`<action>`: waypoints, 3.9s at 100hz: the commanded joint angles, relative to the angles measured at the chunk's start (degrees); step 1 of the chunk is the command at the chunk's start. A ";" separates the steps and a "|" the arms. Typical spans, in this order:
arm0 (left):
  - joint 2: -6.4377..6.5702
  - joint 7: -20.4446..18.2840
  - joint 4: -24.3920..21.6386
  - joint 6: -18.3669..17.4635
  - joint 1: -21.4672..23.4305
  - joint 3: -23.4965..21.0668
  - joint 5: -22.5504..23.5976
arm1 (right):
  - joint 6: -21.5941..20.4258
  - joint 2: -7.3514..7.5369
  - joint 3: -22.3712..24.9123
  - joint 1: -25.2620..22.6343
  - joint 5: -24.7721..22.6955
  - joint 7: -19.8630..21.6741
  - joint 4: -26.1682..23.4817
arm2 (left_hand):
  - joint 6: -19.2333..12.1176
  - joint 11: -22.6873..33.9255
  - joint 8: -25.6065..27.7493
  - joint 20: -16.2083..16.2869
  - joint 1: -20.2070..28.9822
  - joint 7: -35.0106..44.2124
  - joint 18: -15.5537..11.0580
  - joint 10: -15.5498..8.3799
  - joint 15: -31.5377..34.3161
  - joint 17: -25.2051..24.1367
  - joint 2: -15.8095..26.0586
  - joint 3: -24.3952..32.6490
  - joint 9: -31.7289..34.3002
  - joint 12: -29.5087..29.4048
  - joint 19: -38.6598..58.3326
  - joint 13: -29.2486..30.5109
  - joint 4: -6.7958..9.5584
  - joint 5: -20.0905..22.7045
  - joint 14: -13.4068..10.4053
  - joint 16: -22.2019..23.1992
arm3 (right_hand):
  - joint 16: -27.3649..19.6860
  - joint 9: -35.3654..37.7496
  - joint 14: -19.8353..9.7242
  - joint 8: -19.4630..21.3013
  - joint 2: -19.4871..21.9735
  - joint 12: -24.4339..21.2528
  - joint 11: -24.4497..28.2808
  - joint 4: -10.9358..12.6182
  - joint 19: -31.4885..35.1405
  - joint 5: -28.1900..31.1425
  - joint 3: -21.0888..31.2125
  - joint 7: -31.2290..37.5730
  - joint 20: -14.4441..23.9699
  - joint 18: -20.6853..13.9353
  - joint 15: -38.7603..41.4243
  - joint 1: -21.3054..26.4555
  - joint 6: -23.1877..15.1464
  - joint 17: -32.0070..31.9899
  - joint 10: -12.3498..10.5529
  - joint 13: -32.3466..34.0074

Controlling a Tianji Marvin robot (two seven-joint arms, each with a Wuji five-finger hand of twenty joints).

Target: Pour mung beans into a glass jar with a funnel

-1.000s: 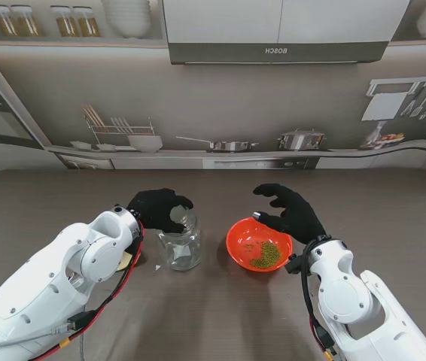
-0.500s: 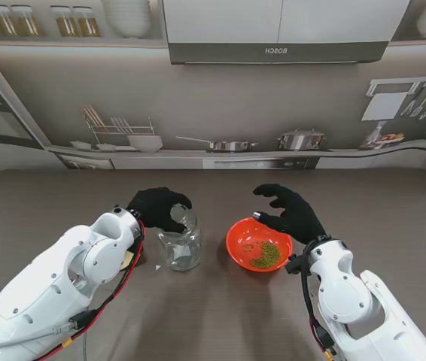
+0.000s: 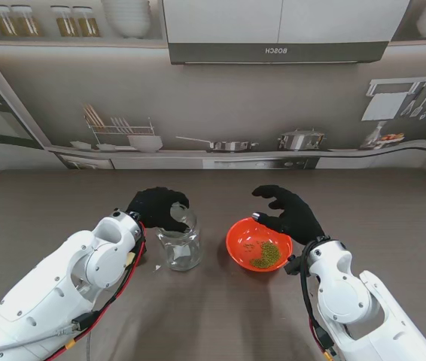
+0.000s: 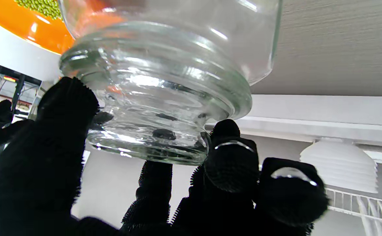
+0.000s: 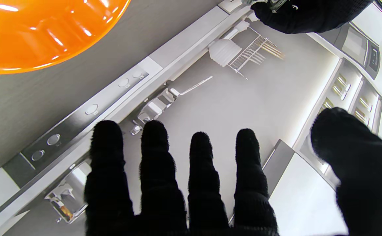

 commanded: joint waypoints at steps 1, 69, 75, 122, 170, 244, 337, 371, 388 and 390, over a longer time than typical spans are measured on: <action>-0.19 -2.17 3.18 0.41 2.54 1.03 -0.76 | -0.04 -0.14 -0.25 -0.13 0.07 0.78 0.08 | -3.27 6.04 4.76 -0.07 18.27 32.60 2.54 -15.87 3.75 3.01 5.57 10.77 15.40 -7.49 7.72 1.57 1.34 6.80 1.48 -1.09 | -0.62 -0.06 -0.97 0.65 1.09 -0.53 -0.06 1.44 -0.66 0.45 0.55 -0.22 0.87 -0.77 0.23 -0.92 -0.37 -0.13 0.26 0.48; -1.35 2.64 -0.01 0.57 4.20 -1.32 -2.50 | 0.08 -0.14 -0.18 -0.22 0.31 0.92 -0.05 | -2.47 6.80 2.71 0.88 18.26 34.49 1.42 -14.51 6.72 3.47 4.60 12.69 15.94 -7.95 9.67 1.54 1.14 6.98 0.50 -1.22 | -0.64 0.05 -0.92 0.50 1.38 -0.57 0.21 1.39 -0.30 0.86 1.10 0.48 0.78 -0.87 0.39 -0.91 0.17 0.11 0.55 0.63; -1.38 2.71 -0.35 0.65 4.09 -1.47 -2.44 | 0.06 -0.12 -0.18 -0.19 0.34 0.98 -0.03 | -2.28 6.85 2.71 0.90 18.23 34.48 1.41 -14.48 6.75 3.46 4.65 12.70 15.97 -7.92 9.72 1.53 1.13 6.99 0.53 -1.25 | -0.65 0.03 -0.92 0.47 1.44 -0.58 0.21 1.38 -0.29 0.88 1.12 0.53 0.75 -0.83 0.40 -0.97 0.21 0.09 0.60 0.62; -1.64 3.37 -2.58 1.08 4.10 -2.91 -2.59 | -0.02 -0.14 -0.16 -0.06 0.61 1.05 0.11 | -1.99 6.84 2.85 0.98 18.47 34.36 1.12 -14.24 6.98 3.52 4.79 12.69 15.82 -7.94 9.98 1.55 1.21 7.06 0.08 -1.32 | -0.68 0.03 -0.98 0.30 1.63 -0.62 0.31 1.37 -0.08 1.11 1.33 0.75 0.62 -1.05 0.43 -0.93 0.34 0.04 0.66 0.59; -2.36 4.90 -3.24 1.84 5.04 -3.50 -6.10 | -0.02 -0.20 -0.19 0.00 0.94 0.99 0.23 | 2.55 6.91 1.82 0.84 21.19 33.07 -4.84 -9.75 3.90 2.95 3.04 14.35 15.69 -7.10 4.08 1.61 1.55 9.22 -6.33 -3.06 | -0.69 0.01 -0.88 0.15 1.77 -0.65 0.37 1.40 0.12 1.15 1.48 0.86 0.47 -1.09 0.46 -0.88 0.44 0.04 0.79 0.59; -3.43 7.63 -5.33 3.10 7.42 -6.84 -10.75 | -0.05 -0.25 -0.30 0.07 1.55 1.05 0.41 | 3.22 5.41 0.01 3.36 21.96 32.22 -6.97 -9.06 0.04 2.68 1.65 15.13 16.44 -7.14 0.62 1.69 1.69 11.03 -6.96 -3.91 | -0.72 -0.16 -0.85 0.01 1.97 -0.69 0.42 1.39 0.32 1.25 1.67 1.17 0.27 -1.16 0.47 -0.87 0.92 0.00 0.83 0.52; -2.82 6.07 -14.73 6.03 16.91 -22.89 -8.94 | -0.31 -0.18 -0.69 -0.09 1.74 1.40 0.28 | 3.41 5.44 0.55 4.59 22.19 31.86 -6.56 -8.82 0.37 2.76 1.77 14.75 16.43 -6.70 0.45 1.68 1.77 11.15 -6.77 -3.66 | -0.75 -0.40 -0.80 -0.13 1.99 -0.72 0.51 1.38 0.46 1.23 1.73 1.23 0.12 -1.20 0.45 -0.83 0.93 -0.08 1.05 0.33; -2.56 5.87 -17.96 6.95 24.95 -31.91 -4.88 | -0.43 -0.13 -0.96 -0.09 1.64 1.56 0.26 | 3.48 5.47 0.67 4.77 22.34 31.74 -6.42 -8.76 0.48 2.77 1.70 14.67 16.41 -6.56 0.43 1.68 1.83 11.27 -6.65 -3.59 | -0.75 -0.44 -0.78 -0.16 1.97 -0.73 0.54 1.38 0.47 1.15 1.70 1.21 0.07 -1.28 0.45 -0.83 0.94 -0.09 1.09 0.32; -2.59 6.53 -18.15 7.21 28.38 -34.81 -2.99 | -0.46 -0.09 -1.13 -0.07 1.59 1.70 0.27 | 3.47 5.45 0.68 4.83 22.33 31.62 -6.39 -8.74 0.48 2.77 1.73 14.63 16.40 -6.53 0.40 1.67 1.85 11.30 -6.60 -3.57 | -0.75 -0.51 -0.83 -0.16 1.98 -0.74 0.54 1.38 0.48 1.14 1.71 1.22 0.06 -1.25 0.47 -0.85 0.89 -0.11 1.04 0.32; -2.60 6.63 -18.11 7.27 28.72 -35.07 -2.79 | -0.46 -0.09 -1.15 -0.06 1.58 1.71 0.27 | 3.44 5.46 0.70 4.83 22.33 31.63 -6.39 -8.74 0.47 2.77 1.71 14.63 16.42 -6.52 0.40 1.67 1.85 11.31 -6.57 -3.57 | -0.75 -0.50 -0.82 -0.16 1.97 -0.74 0.54 1.38 0.47 1.14 1.71 1.22 0.06 -1.23 0.45 -0.84 0.90 -0.12 1.09 0.28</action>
